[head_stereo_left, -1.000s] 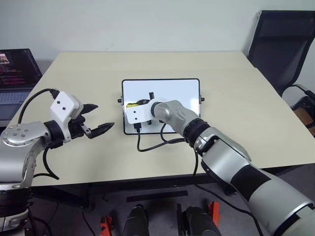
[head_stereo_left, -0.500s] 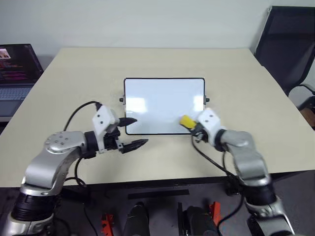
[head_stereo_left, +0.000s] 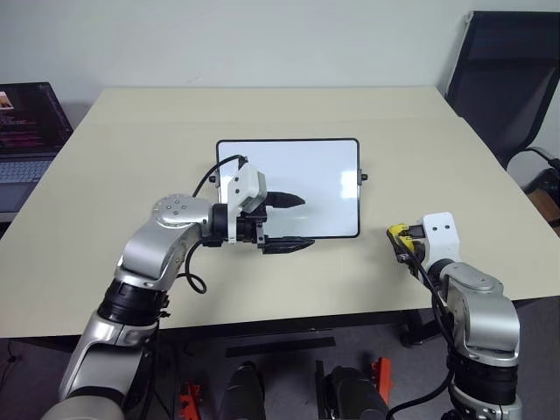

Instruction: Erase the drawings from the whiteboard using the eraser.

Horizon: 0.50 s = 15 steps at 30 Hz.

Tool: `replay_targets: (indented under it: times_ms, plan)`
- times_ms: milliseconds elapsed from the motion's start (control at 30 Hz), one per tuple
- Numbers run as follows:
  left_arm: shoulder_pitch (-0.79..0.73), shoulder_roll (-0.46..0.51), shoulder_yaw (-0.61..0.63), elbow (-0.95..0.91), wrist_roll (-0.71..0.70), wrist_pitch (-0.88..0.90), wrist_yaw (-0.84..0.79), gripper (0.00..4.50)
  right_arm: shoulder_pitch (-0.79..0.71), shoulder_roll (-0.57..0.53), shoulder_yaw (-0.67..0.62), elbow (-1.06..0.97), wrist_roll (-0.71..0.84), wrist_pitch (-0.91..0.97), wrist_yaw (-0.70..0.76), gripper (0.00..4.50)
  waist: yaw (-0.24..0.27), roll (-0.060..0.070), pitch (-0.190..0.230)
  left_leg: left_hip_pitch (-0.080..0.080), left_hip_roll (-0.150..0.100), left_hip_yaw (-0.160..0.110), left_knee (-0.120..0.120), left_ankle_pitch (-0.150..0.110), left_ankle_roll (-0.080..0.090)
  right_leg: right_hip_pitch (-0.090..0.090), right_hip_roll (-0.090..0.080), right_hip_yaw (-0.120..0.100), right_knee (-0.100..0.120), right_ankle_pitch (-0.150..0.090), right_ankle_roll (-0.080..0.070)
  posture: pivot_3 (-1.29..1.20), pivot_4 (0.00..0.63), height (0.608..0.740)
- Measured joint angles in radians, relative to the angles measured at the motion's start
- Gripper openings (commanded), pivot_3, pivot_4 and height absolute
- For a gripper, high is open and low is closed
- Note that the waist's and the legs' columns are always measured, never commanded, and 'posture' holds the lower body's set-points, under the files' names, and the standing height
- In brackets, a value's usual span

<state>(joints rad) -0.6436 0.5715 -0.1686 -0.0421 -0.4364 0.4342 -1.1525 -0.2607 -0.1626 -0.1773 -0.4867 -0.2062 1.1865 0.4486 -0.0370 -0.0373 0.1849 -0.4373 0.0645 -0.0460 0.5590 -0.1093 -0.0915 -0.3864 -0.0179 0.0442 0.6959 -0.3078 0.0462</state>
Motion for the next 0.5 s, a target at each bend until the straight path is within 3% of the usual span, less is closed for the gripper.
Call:
replay_targets:
  times_ms: [500]
  plan:
    - [-0.086,-0.113,-0.109,0.137,0.111,-0.117,-0.086,4.5,-0.067,-0.013,-0.089,0.138,0.132,-0.032,-0.157,1.13,0.0,0.0,0.0,-0.001,0.0,0.0,0.0,0.0,0.0,0.0,0.0,0.0,0.0,-0.001,0.001,0.0,0.15,0.74]
